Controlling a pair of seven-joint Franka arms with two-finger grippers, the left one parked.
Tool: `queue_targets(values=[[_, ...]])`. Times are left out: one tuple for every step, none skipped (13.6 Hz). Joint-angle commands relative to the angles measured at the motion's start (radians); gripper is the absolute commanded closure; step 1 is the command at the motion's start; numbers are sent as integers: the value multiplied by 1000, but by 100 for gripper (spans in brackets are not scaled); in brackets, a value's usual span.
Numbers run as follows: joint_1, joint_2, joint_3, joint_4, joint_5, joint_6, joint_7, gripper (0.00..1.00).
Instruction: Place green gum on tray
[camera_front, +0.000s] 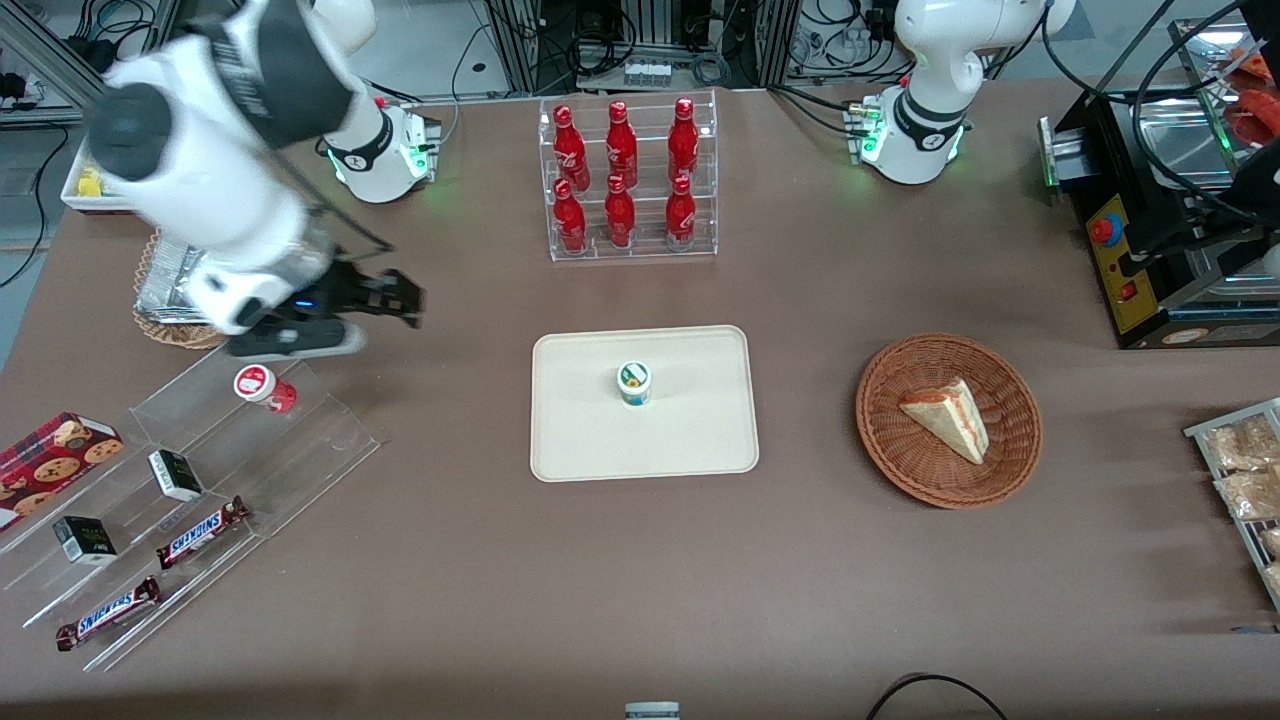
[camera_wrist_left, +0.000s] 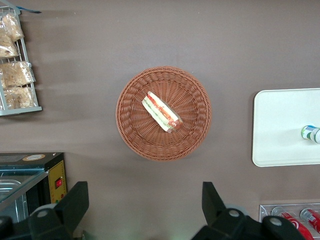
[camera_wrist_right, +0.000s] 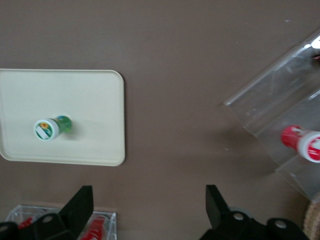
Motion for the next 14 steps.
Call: queue_targets(values=[[-107,-68,5,-35,6,-63,-96,0],[-138,-81,7,-37,4,-78,-138,0],[-169,-91,7,-37,-25,-91,-176,0],[-197,-99,8,-35,-63,-98,-210,0],[-232,-105,13,-35,-70,-106,-250,0],[-282,-105,31,-32,-71,-111,-296,0],[-348,-98,83,-23,-71,-109,-339,0],[-397,-90,121,-14,-71,-111,-345,0],[-424,-87,146,-6,-70,-112,-341,0],[-430,-87,155,-6,-71,-112,-331,0],[-457,-84,177,3,-65,-120,-334,0],[-499,-78,215,8,-60,-133,-333,0],[-520,-75,237,12,-60,-138,-331,0],[-525,-70,238,17,-60,-134,-330,0]])
